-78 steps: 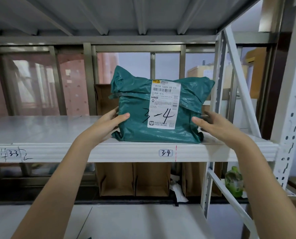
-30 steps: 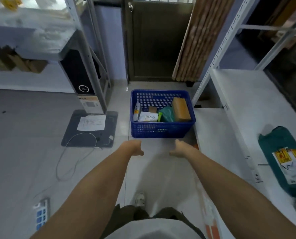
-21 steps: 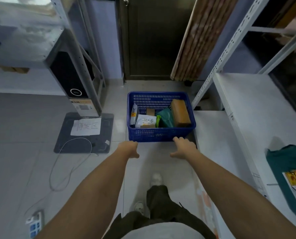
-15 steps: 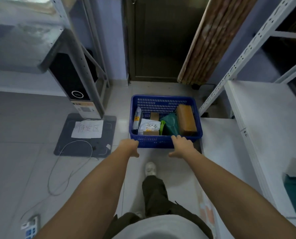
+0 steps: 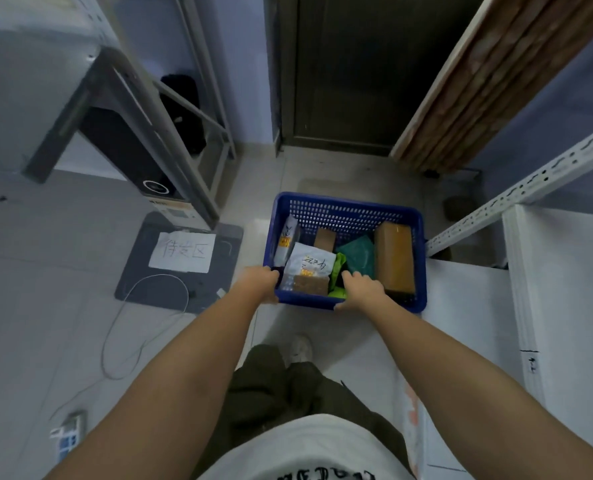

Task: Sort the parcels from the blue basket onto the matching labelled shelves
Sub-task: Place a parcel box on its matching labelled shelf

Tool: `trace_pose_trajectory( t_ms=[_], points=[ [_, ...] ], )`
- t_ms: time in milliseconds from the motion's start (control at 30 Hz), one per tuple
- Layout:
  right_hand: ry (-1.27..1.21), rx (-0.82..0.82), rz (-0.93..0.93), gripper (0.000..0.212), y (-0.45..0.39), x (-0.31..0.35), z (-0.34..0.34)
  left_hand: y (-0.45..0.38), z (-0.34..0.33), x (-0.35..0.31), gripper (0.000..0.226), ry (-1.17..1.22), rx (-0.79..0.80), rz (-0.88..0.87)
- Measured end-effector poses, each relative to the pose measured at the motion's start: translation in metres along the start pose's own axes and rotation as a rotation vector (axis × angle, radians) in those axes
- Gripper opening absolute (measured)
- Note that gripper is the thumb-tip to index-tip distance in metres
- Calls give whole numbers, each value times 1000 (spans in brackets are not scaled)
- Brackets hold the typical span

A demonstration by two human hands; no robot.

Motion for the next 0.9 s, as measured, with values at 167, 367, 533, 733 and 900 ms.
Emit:
trace_pose_trajectory(
  t_ms=[167,367,533,733,900],
  points=[
    [-48,46,-25,74,-25,-14,11,-27,11,20,49,-20,86,38],
    [-215,115,-119,72,-47,-35,15,-73,30,22,49,13,110,-20],
    [-419,208,-184,67,-91,-46,-5,-132,6,22,44,58,220,-43],
    [-634,268,-211,58,-166,-55,-39,-199,-41,33,45,201,334,98],
    [-862,255,-314,48,-260,-66,-93,-298,-89,23,41,636,297,268]
  ],
)
Point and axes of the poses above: each hand's wrist, its own y-axis away from the middle knuckle, its own z-axis out of the back of the hand, x = y × z, the point moved 6 cm from there along -y, towards the middle knuckle, and after that the axes turned 9 degrees about y, right-handed, at the moved point
